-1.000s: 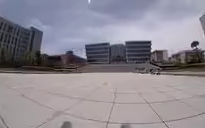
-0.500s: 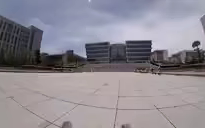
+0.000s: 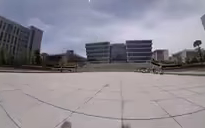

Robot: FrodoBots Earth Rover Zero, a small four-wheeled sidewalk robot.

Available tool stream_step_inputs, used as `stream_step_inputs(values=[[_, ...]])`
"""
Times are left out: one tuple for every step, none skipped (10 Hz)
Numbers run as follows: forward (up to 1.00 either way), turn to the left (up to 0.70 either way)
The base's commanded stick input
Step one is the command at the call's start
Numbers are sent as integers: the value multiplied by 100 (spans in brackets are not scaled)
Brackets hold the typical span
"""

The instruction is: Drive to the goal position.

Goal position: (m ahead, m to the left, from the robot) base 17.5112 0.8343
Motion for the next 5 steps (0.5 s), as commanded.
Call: stream_step_inputs(values=[[70,0],[70,-1],[70,-16],[70,-30],[70,-33]])
